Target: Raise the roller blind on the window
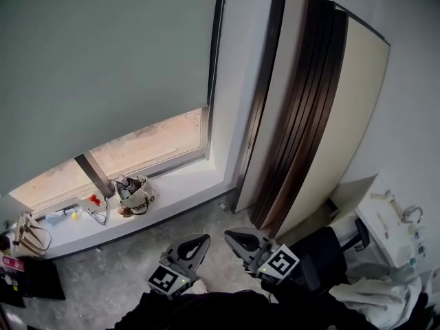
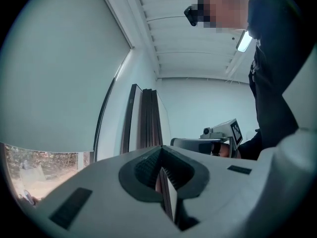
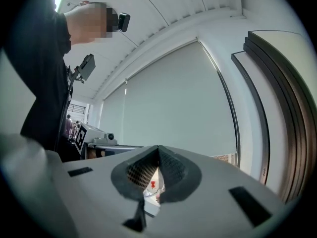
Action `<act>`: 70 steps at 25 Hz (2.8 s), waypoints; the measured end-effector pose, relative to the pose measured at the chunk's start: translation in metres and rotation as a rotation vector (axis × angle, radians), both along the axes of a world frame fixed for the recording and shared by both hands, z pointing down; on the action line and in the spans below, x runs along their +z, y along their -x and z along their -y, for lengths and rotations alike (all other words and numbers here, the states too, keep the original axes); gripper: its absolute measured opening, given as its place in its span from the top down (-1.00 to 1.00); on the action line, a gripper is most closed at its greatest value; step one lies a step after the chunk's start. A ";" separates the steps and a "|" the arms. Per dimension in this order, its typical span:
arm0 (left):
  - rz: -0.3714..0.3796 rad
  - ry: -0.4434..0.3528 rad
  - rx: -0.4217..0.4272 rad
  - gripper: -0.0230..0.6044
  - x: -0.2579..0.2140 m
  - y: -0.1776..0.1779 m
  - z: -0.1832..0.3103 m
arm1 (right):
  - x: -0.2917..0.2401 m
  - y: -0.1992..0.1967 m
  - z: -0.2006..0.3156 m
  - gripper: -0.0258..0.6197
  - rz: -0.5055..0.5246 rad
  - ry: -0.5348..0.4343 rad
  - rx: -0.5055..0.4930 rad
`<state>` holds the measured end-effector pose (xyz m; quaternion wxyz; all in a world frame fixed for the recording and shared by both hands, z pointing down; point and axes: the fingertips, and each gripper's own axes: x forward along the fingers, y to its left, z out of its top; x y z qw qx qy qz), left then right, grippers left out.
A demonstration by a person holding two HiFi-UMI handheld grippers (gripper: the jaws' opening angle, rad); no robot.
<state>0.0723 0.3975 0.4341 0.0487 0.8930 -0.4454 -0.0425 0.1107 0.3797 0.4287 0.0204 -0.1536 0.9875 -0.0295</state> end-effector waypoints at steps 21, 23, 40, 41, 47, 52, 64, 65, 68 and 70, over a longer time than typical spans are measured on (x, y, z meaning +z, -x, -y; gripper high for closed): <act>0.012 0.038 -0.090 0.90 0.008 0.073 0.254 | 0.000 0.076 0.254 0.90 0.075 0.023 -0.097; 0.018 0.035 -0.101 0.90 0.003 0.073 0.284 | -0.003 0.077 0.283 0.90 0.071 0.019 -0.111; 0.014 -0.012 -0.067 0.90 0.003 0.090 0.455 | -0.001 0.095 0.443 0.90 0.040 0.015 -0.059; 0.003 -0.009 -0.047 0.90 0.005 0.094 0.462 | -0.001 0.099 0.451 0.90 0.036 0.007 -0.039; -0.003 0.025 0.070 0.90 0.011 0.129 0.505 | -0.003 0.128 0.497 0.90 0.047 0.005 0.111; 0.006 0.002 0.163 0.90 -0.002 0.156 0.544 | -0.012 0.153 0.528 0.90 0.039 -0.024 0.219; -0.022 0.005 0.249 0.78 -0.005 0.174 0.593 | -0.020 0.159 0.561 0.90 0.053 -0.040 0.347; -0.026 0.017 0.245 0.71 -0.009 0.172 0.600 | -0.020 0.157 0.562 0.90 0.056 -0.032 0.341; -0.005 -0.004 0.238 0.56 -0.024 0.163 0.626 | -0.023 0.150 0.562 0.90 0.061 -0.009 0.308; 0.018 -0.039 0.237 0.41 -0.037 0.152 0.647 | -0.023 0.142 0.561 0.90 0.054 -0.010 0.300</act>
